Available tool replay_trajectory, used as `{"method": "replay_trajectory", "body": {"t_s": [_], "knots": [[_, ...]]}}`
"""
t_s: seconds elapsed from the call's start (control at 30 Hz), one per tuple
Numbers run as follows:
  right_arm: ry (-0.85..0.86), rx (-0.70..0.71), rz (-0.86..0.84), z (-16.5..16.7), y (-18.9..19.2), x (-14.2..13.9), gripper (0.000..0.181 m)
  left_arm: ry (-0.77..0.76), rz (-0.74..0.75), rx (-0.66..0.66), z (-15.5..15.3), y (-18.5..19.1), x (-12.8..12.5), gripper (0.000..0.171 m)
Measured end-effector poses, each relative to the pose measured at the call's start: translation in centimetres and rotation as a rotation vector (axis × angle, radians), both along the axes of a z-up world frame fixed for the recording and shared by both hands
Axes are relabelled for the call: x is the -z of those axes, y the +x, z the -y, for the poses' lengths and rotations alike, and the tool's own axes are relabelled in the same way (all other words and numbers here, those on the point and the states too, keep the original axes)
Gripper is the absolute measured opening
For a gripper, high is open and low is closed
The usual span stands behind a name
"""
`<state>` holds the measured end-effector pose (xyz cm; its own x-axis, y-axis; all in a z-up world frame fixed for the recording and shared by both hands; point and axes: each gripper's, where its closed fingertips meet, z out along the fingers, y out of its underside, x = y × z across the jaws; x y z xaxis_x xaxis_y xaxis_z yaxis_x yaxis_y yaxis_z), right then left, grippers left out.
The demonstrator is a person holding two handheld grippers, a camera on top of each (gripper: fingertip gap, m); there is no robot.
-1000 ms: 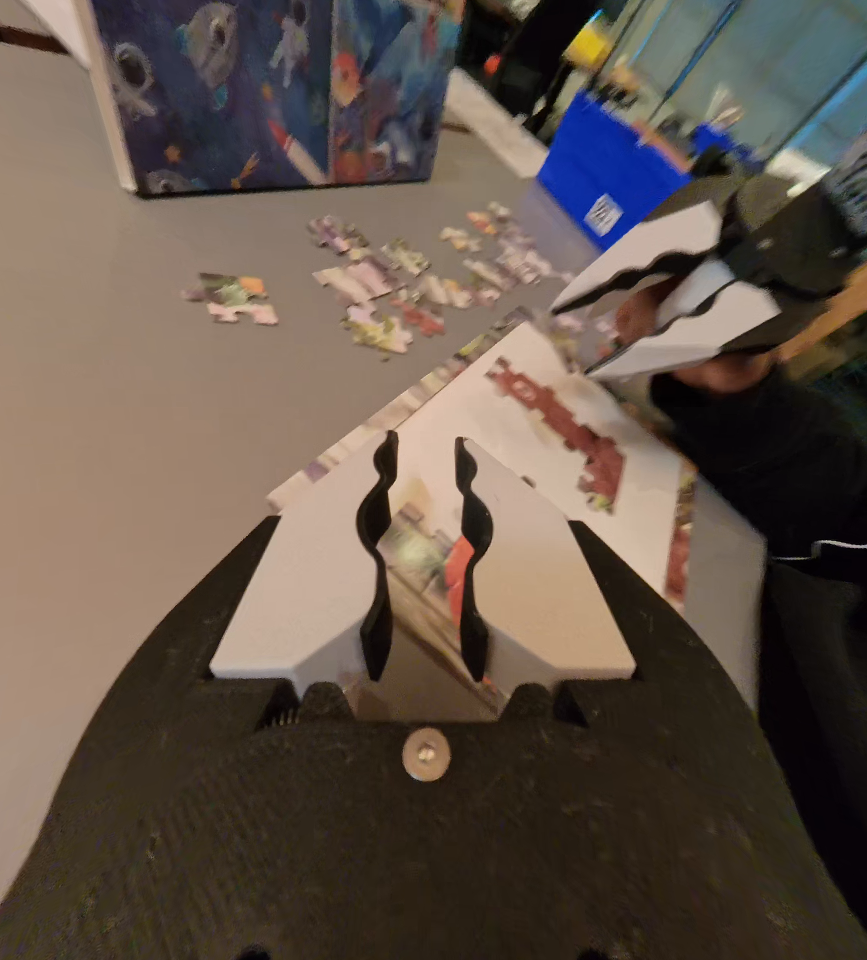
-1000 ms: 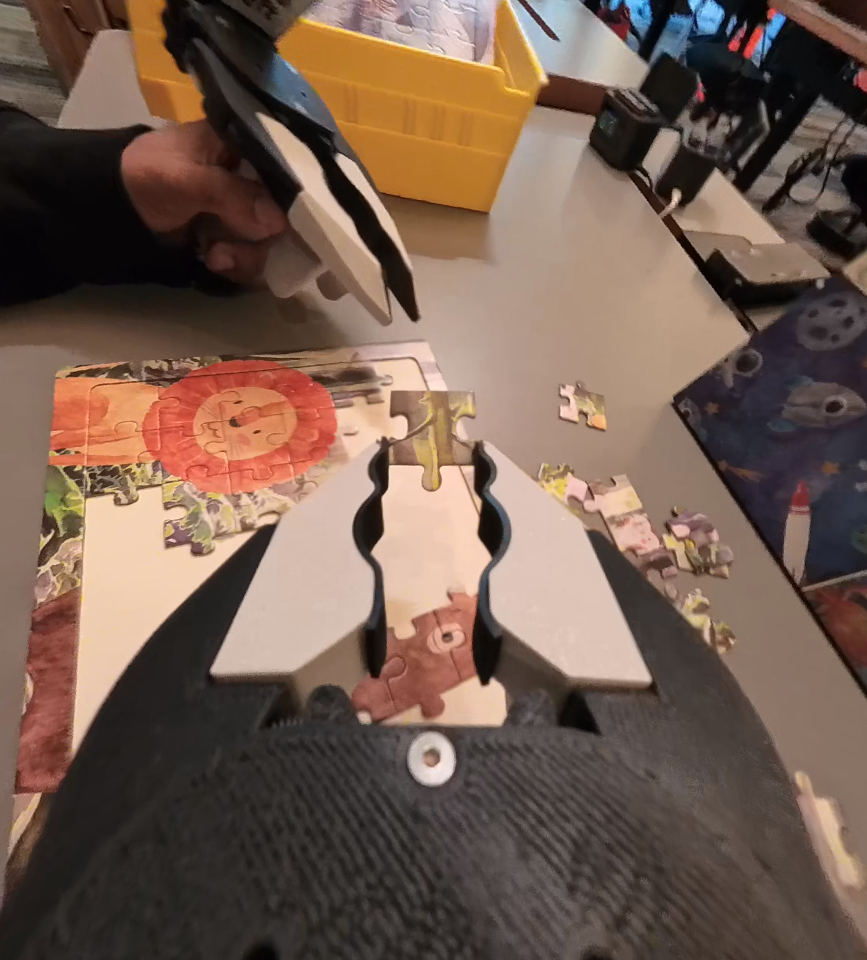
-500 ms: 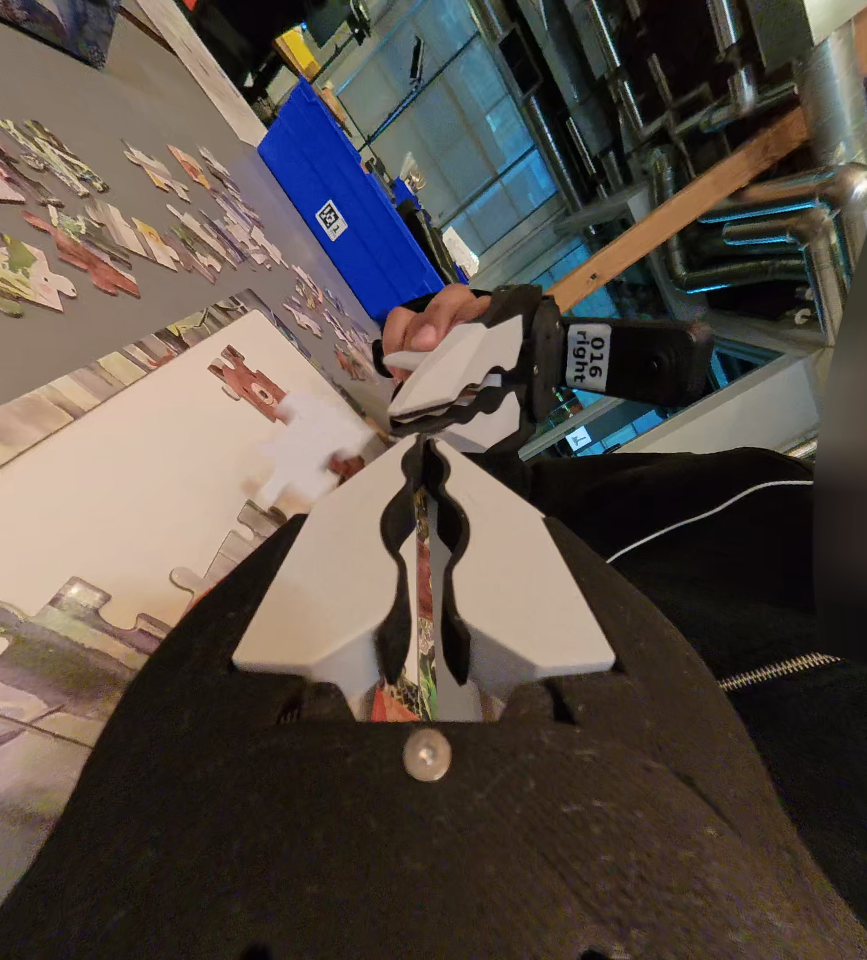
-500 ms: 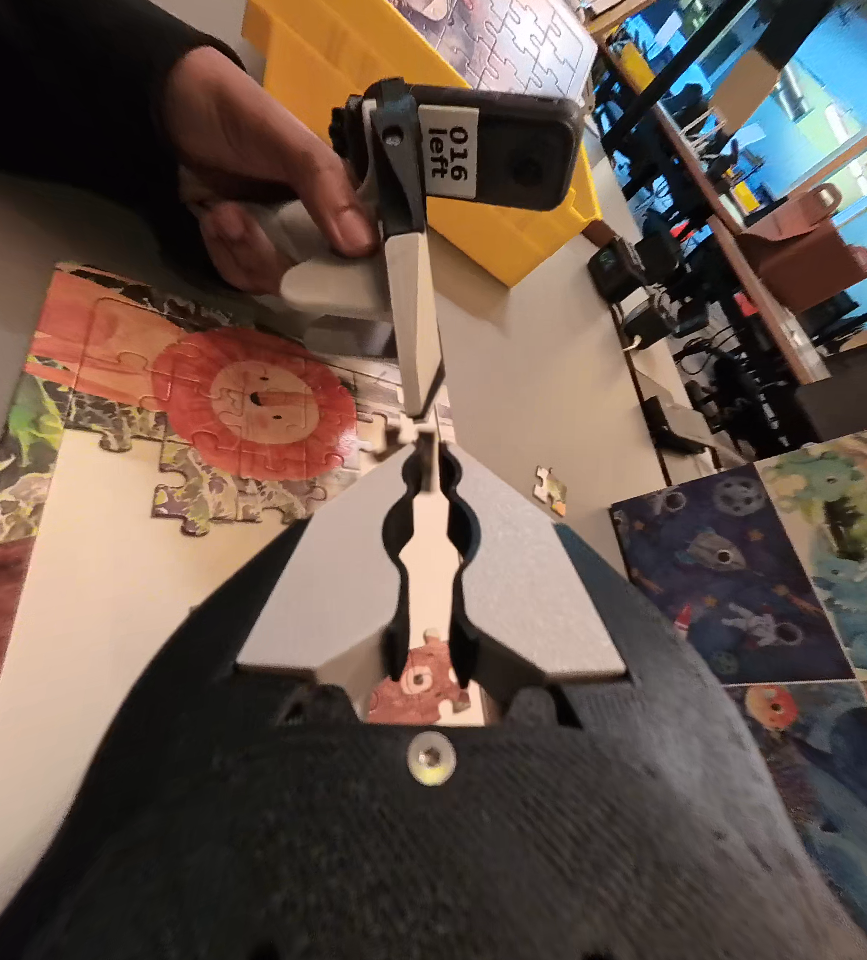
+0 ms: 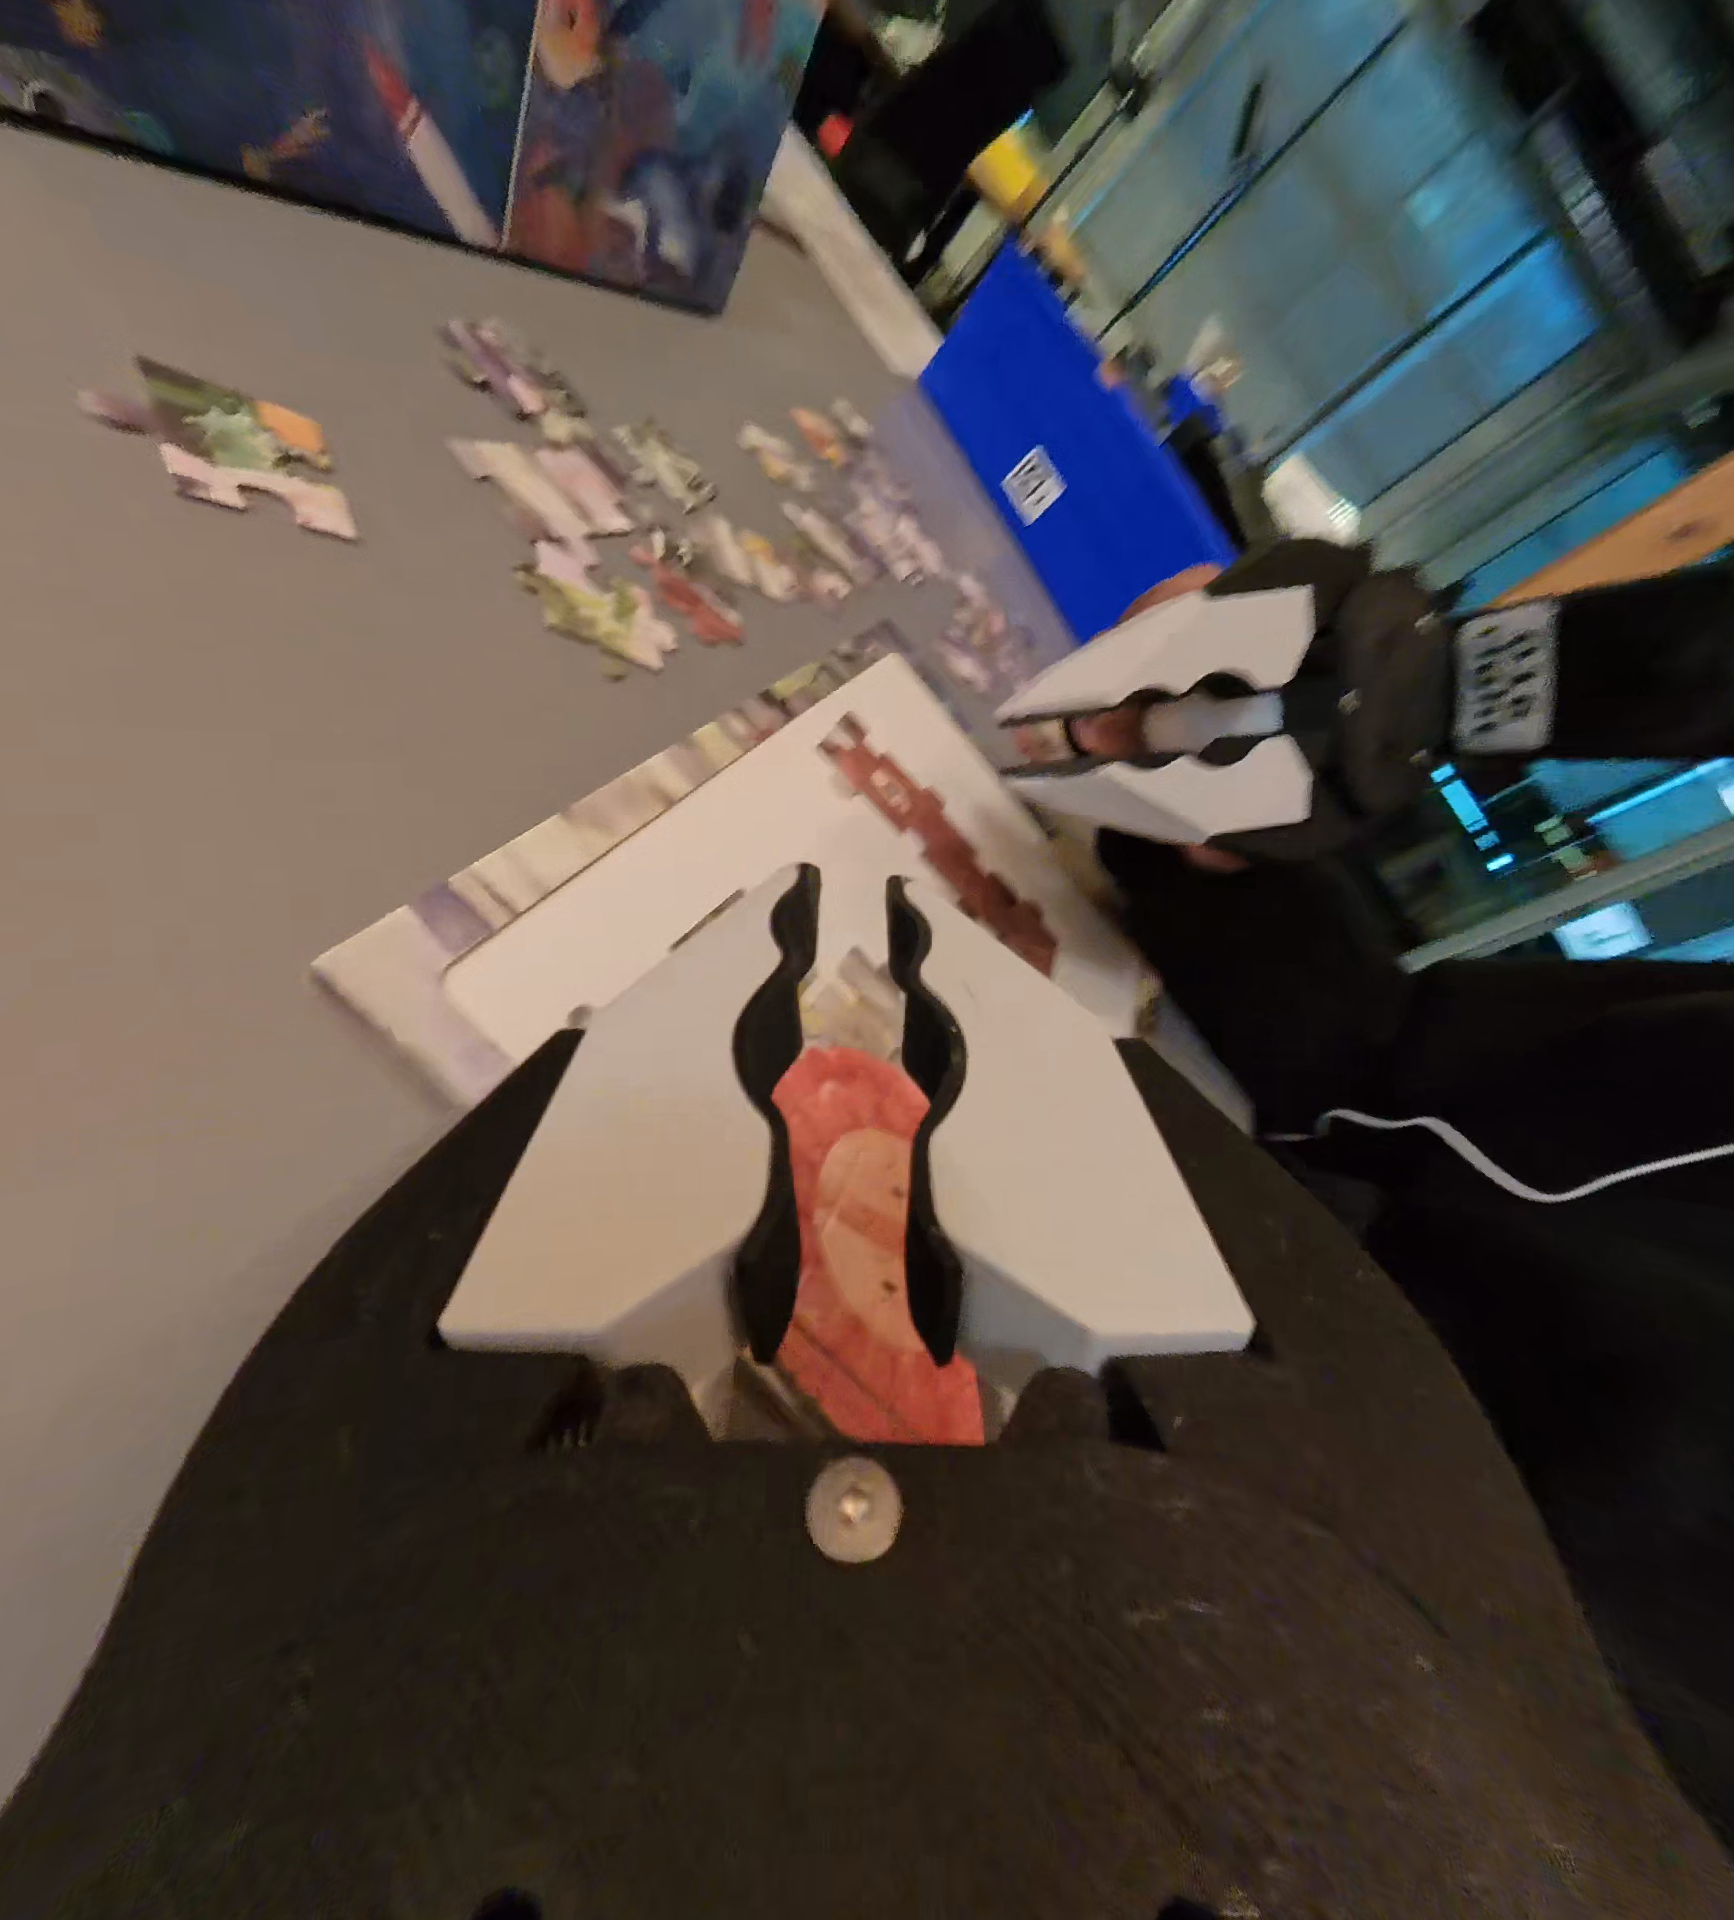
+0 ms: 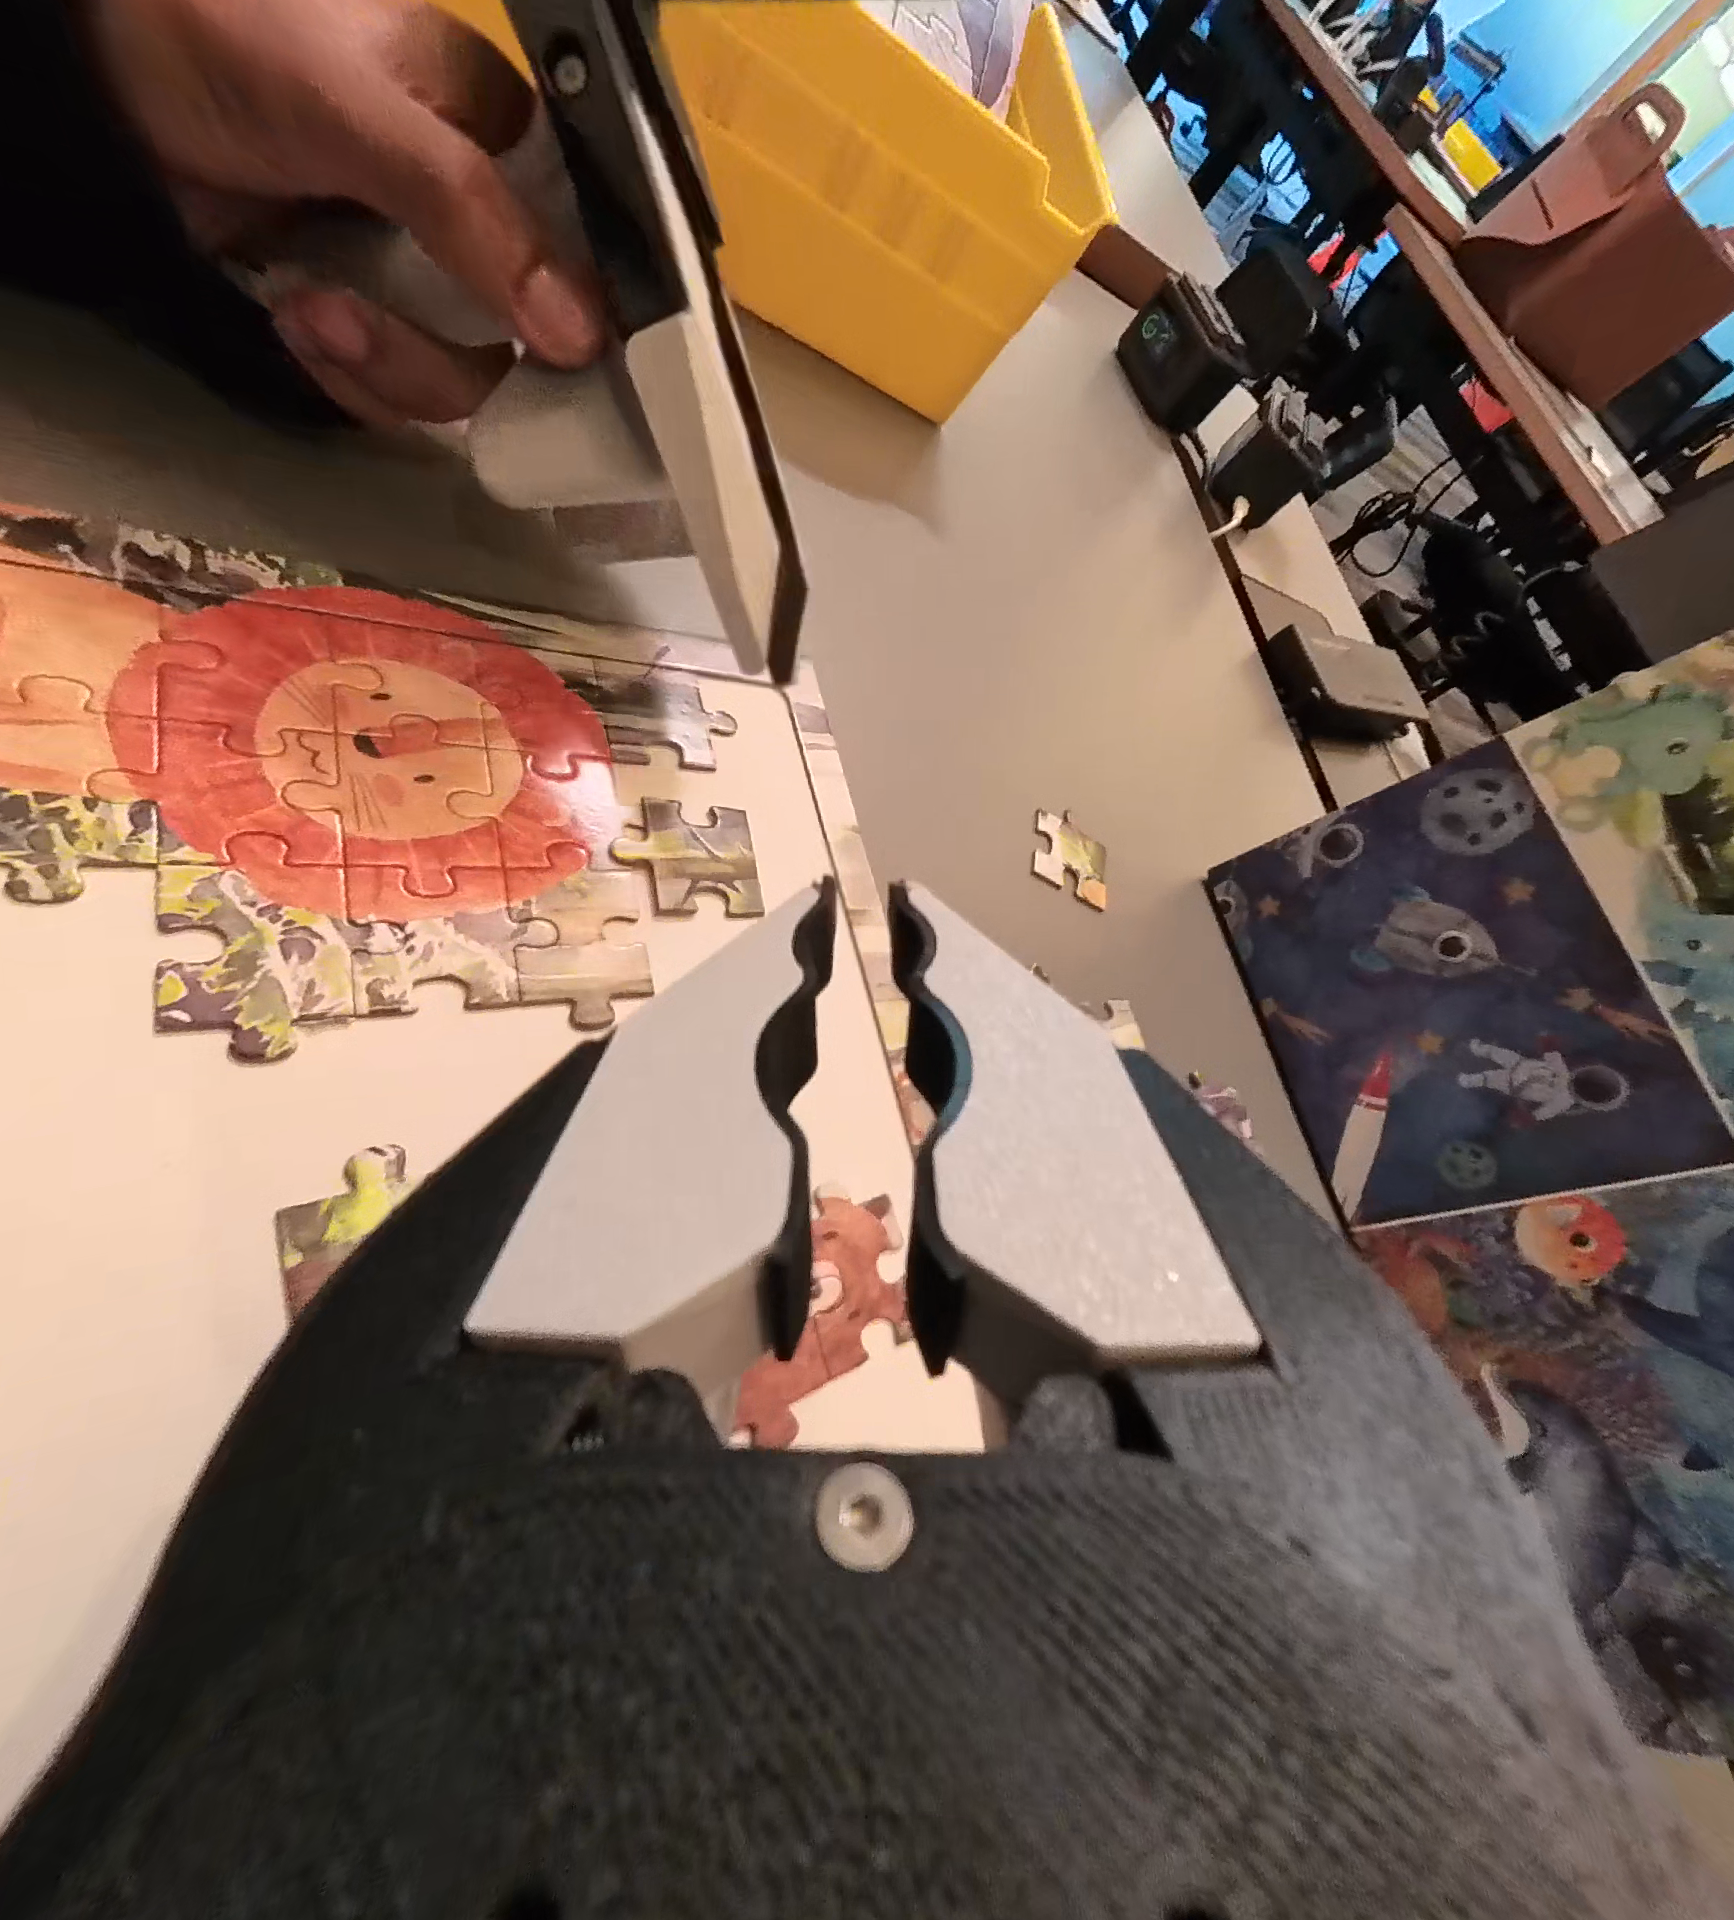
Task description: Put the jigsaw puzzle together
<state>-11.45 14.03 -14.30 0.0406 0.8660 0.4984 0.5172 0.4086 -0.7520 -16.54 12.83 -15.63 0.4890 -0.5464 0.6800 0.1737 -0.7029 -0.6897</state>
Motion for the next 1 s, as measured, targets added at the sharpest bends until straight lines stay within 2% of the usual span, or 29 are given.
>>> {"method": "replay_trajectory", "body": {"t_s": [0.17, 0.33, 0.5, 0.57, 0.83, 1.0], "knots": [[-0.006, 0.006, 0.012, -0.1, 0.0, 0.3, 0.008, 0.01, -0.261, 0.054, 0.6, 0.8, 2.6, 0.016], [-0.009, 0.006, 0.014, -0.1, -0.1, 0.4, 0.008, 0.014, -0.393, 0.082, 1.0, 1.3, 4.1, 0.02], [-0.005, 0.005, 0.018, -0.1, -0.1, 0.4, 0.008, 0.08, -0.55, 0.043, 0.3, 1.5, 4.9, 0.046], [-0.004, 0.006, 0.016, -0.1, -0.1, 0.4, 0.008, 0.1, -0.593, 0.045, 0.3, 1.7, 5.1, 0.05], [0.002, 0.01, 0.017, -0.2, -0.1, 0.4, 0.008, 0.175, -0.739, 0.049, 0.2, 2.0, 5.6, 0.05], [0.016, 0.017, 0.013, -0.3, 0.0, 0.1, 0.008, 0.192, -0.747, 0.072, 0.5, 2.5, 5.7, 0.037]]}}
